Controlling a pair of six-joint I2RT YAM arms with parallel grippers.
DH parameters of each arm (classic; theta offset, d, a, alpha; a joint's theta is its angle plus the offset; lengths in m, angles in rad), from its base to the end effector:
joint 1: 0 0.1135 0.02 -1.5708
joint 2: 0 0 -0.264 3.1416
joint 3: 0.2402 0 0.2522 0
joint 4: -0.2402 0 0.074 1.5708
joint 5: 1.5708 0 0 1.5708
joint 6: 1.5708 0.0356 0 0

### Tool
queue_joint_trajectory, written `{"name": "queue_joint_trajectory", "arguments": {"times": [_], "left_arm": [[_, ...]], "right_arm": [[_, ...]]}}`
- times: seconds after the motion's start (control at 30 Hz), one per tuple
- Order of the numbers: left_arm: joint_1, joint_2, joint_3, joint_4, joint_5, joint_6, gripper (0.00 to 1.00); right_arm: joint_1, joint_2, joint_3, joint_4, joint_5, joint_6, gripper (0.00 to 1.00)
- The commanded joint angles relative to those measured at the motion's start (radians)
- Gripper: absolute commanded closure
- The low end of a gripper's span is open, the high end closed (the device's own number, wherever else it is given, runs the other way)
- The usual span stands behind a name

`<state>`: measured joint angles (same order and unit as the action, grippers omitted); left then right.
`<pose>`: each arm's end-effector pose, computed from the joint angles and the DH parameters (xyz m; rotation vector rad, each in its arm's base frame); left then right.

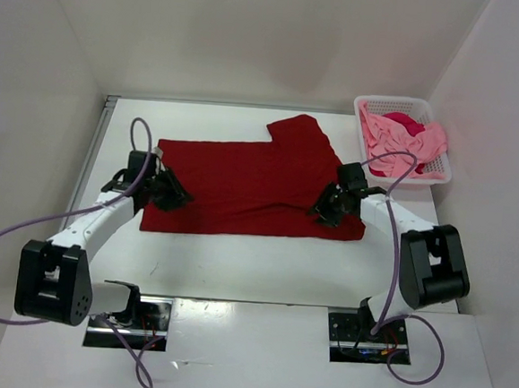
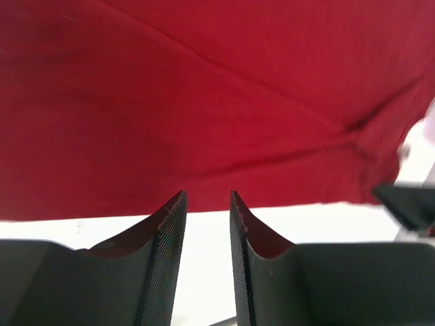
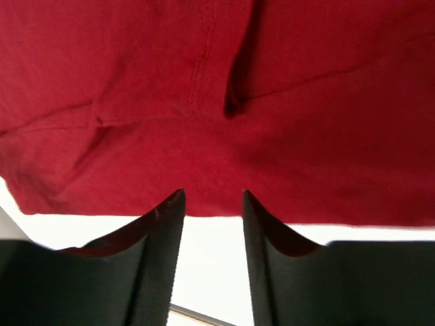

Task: Fold and stack the t-shirts
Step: Fold the flattened tshirt in 1/3 of the way

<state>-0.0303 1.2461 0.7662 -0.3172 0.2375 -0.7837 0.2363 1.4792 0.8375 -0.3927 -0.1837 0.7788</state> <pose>0.2563 -0.0161 0.2261 -0.7874 2.3128 -0.6609 0.2743 0.0727 0.1841 0.6581 2.6216 0.5784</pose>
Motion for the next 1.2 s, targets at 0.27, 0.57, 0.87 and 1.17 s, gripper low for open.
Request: {"name": "queue_joint_trajectory", "arguments": {"times": [0.27, 0.57, 0.87, 1.17], "left_arm": [[-0.109, 0.168, 0.038, 0.122, -0.046, 0.018, 0.61], [-0.109, 0.2, 0.027, 0.122, -0.086, 0.009, 0.63], [-0.089, 0.21, -0.002, 0.122, -0.086, 0.0, 0.63], [-0.089, 0.199, -0.002, 0.132, -0.086, -0.009, 0.63]], "right_arm": [[0.001, 0.113, 0.06, 0.152, 0.05, 0.01, 0.53], [0.001, 0.177, 0.097, 0.161, 0.099, 0.02, 0.62], [0.001, 0.207, 0.127, 0.18, 0.089, 0.011, 0.86], [0.011, 0.288, 0.311, 0.118, 0.043, -0.007, 0.96]]}}
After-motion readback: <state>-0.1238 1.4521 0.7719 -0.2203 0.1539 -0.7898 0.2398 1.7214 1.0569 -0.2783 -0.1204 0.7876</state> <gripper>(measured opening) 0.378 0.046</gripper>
